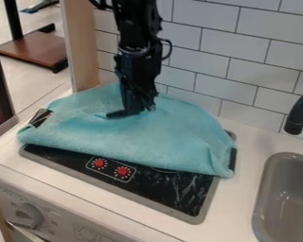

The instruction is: Fold the cloth from the bottom to the top

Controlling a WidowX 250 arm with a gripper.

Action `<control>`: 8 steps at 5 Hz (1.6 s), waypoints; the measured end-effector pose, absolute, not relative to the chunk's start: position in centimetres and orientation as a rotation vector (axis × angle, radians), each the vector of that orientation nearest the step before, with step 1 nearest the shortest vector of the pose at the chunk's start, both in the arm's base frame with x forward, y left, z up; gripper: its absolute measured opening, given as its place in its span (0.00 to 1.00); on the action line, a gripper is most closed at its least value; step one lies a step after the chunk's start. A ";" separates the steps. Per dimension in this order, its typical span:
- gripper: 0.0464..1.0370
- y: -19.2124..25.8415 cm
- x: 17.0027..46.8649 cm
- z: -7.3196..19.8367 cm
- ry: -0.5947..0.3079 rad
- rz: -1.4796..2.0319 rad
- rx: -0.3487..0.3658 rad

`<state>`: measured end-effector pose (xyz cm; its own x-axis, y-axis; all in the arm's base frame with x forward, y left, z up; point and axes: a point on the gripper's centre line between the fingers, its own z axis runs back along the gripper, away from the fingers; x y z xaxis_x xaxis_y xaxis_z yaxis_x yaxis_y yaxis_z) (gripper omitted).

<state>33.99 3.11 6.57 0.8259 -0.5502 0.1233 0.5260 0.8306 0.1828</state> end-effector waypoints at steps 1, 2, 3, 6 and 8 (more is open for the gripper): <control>0.03 3.3 34.1 5.8 -0.163 -0.569 0.153; 0.14 3.5 34.2 5.0 -0.146 -0.559 0.160; 0.40 3.8 34.7 4.9 -0.143 -0.540 0.171; 0.97 3.7 34.7 5.6 -0.161 -0.507 0.170; 0.96 3.1 33.3 9.7 -0.268 -0.495 0.117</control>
<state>33.31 3.13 9.67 0.8457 -0.4839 0.2253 0.4533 0.8739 0.1753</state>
